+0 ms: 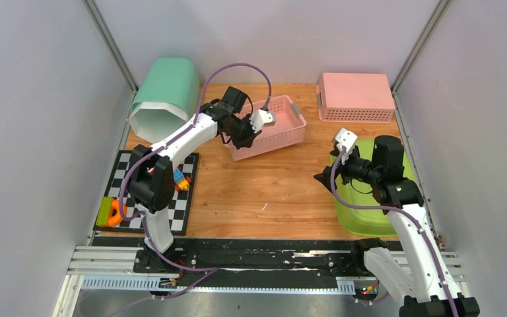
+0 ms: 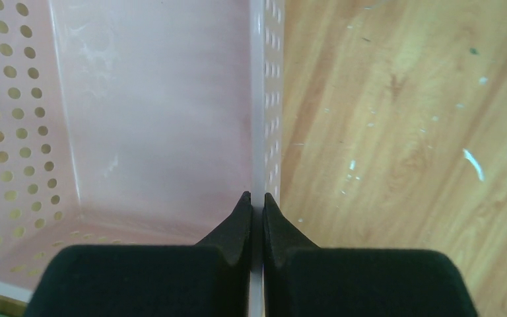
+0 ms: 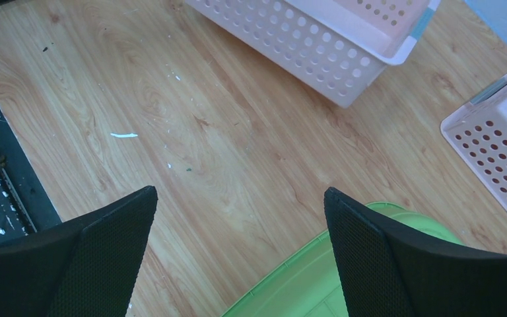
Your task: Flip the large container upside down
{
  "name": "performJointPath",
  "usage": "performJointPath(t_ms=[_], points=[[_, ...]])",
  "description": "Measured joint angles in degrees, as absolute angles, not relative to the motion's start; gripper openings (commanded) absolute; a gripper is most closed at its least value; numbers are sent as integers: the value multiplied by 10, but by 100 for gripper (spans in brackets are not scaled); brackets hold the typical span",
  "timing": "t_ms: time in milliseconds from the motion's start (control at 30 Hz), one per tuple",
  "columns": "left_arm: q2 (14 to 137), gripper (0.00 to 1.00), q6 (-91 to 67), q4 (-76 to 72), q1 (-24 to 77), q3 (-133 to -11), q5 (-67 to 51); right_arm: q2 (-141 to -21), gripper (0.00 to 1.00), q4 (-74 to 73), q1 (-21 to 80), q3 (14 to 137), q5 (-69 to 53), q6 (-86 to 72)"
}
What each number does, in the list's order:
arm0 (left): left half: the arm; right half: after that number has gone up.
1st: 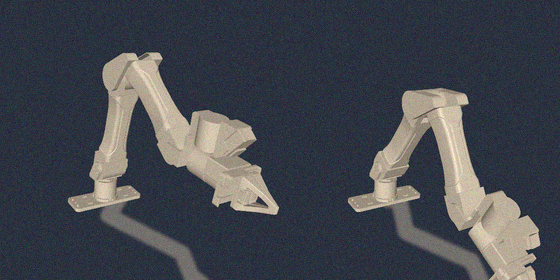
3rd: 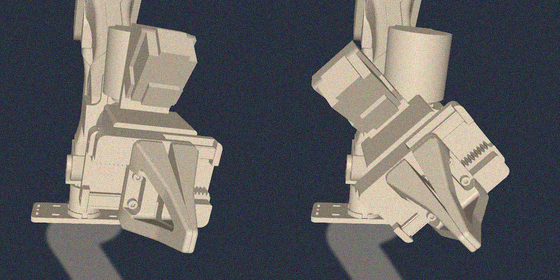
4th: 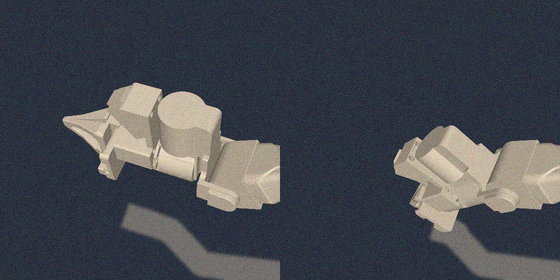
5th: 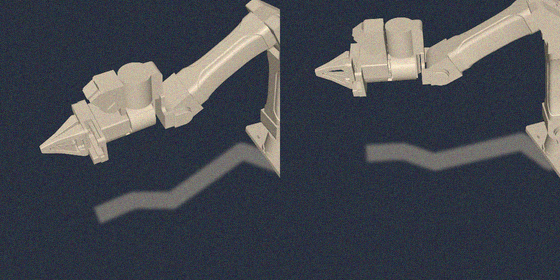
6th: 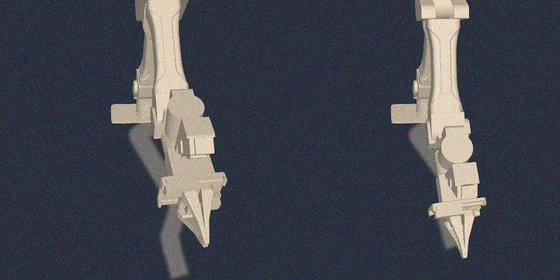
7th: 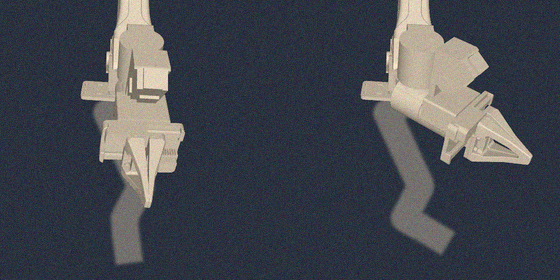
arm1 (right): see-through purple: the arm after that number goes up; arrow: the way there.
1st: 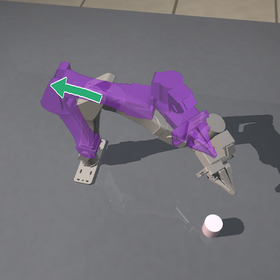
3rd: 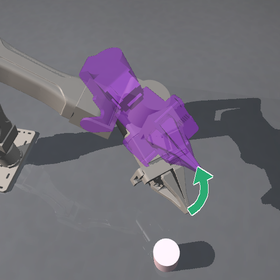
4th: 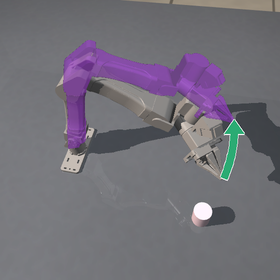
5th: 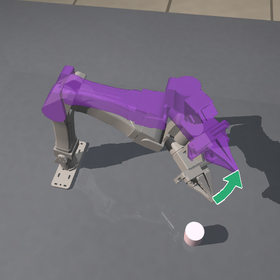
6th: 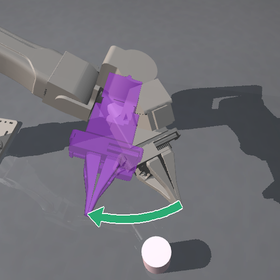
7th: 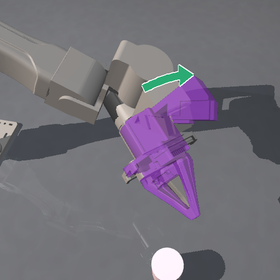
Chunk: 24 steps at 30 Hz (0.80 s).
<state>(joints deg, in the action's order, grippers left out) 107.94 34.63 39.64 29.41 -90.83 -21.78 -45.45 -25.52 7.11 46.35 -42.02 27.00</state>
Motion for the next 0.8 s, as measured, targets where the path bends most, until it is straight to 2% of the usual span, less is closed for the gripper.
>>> performJointPath(t_ms=[200,433,800], points=[[1035,0,374,467,295,-908,-265,-444,98,-261,71,473,-411,296],[995,0,419,558,295,-908,-319,-449,99,-281,71,558,-365,355],[941,0,492,676,295,-908,-383,-486,100,-281,71,587,-266,521]])
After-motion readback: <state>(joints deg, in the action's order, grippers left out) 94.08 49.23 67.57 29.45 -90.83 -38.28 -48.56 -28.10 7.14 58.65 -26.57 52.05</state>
